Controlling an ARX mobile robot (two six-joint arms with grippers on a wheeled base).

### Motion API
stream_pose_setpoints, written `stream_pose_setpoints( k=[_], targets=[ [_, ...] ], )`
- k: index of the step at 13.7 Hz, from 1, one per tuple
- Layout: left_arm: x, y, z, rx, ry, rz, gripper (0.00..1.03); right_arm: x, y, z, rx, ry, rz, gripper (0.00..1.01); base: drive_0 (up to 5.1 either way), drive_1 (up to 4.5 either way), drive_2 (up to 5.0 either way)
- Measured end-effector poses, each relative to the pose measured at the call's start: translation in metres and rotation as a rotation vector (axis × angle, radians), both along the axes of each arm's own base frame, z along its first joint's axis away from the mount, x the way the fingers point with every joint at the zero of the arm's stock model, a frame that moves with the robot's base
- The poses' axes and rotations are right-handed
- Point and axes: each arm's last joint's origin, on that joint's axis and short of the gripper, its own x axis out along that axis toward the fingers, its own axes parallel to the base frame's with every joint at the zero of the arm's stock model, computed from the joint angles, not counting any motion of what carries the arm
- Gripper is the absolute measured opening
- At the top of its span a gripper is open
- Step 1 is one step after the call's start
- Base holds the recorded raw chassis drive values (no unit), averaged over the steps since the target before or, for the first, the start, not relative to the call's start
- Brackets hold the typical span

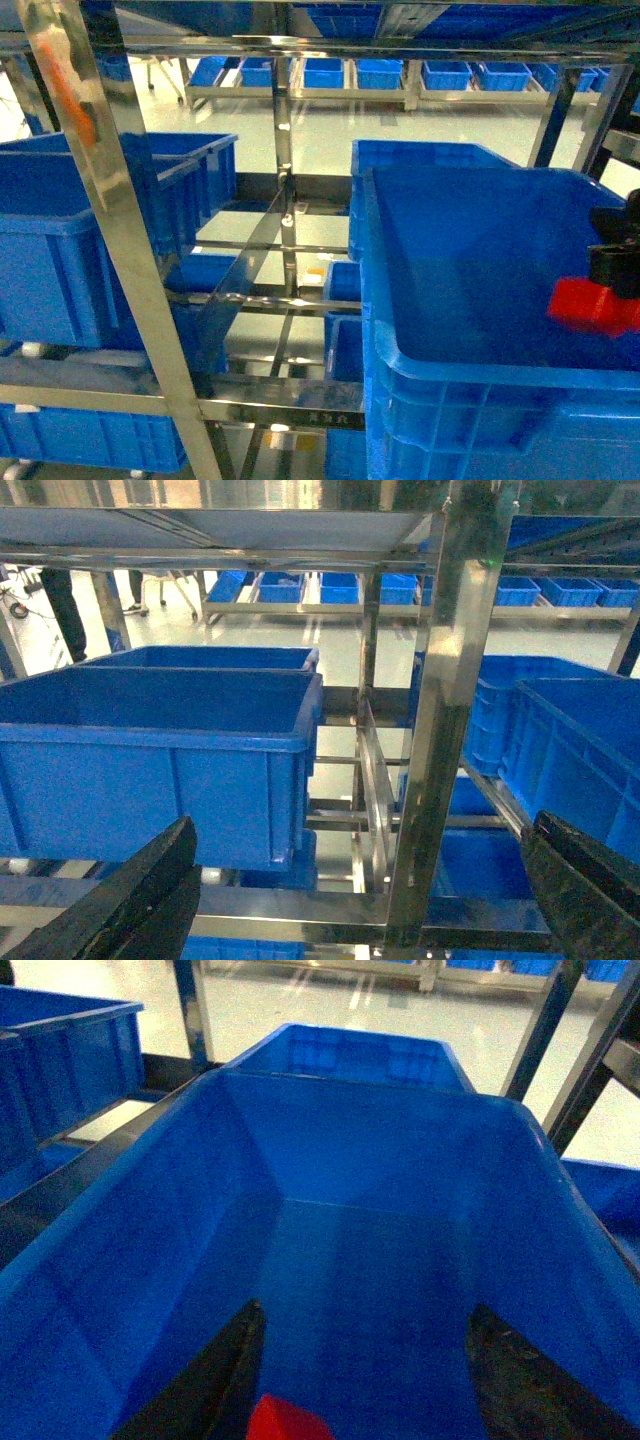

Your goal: Pick red block from blue box to shelf

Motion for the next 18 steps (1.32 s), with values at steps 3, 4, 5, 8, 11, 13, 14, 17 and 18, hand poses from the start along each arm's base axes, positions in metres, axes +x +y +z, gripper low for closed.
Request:
stream_pose_setpoints(
  k=[3, 4, 5, 8, 11, 13, 14, 17, 18],
  targets=[
    [0.000, 0.000, 0.000, 0.000, 0.000, 0.000, 0.98, -0.023, 0.000, -0.004, 0.025, -0.175, -0.024, 0.77, 0.0, 0.00, 0.0],
    [0.000, 0.000, 0.000, 0.000, 0.000, 0.000, 0.98, -0.045, -0.004, 0.004, 0.033, -0.236, -0.050, 0.66, 0.0, 0.00, 0.0],
    [0.000, 0.000, 0.000, 0.000, 0.001, 0.000, 0.98, -0.058, -0.009, 0.008, 0.034, -0.242, -0.056, 0.57, 0.0, 0.00, 0.0],
    [0.000, 0.000, 0.000, 0.000, 0.000, 0.000, 0.98, -0.089, -0.024, 0.011, 0.033, -0.248, -0.074, 0.17, 0.0, 0.00, 0.0],
    [0.000, 0.000, 0.000, 0.000, 0.000, 0.000, 0.98, -0.110, -0.032, 0.012, 0.033, -0.254, -0.078, 0.02, 0.0, 0.00, 0.0],
    [0.000, 0.000, 0.000, 0.000, 0.000, 0.000, 0.98, -0.123, -0.044, 0.014, 0.032, -0.259, -0.087, 0.02, 0.0, 0.00, 0.0],
    [0.000, 0.000, 0.000, 0.000, 0.000, 0.000, 0.98, -0.128, -0.044, 0.014, 0.033, -0.262, -0.081, 0.02, 0.0, 0.00, 0.0],
    [0.000, 0.000, 0.000, 0.000, 0.000, 0.000, 0.98, -0.139, -0.044, 0.016, 0.033, -0.266, -0.081, 0.02, 0.0, 0.00, 0.0],
    [0.000, 0.000, 0.000, 0.000, 0.000, 0.000, 0.98, -0.142, -0.043, 0.017, 0.033, -0.270, -0.080, 0.02, 0.0, 0.00, 0.0]
  ],
)
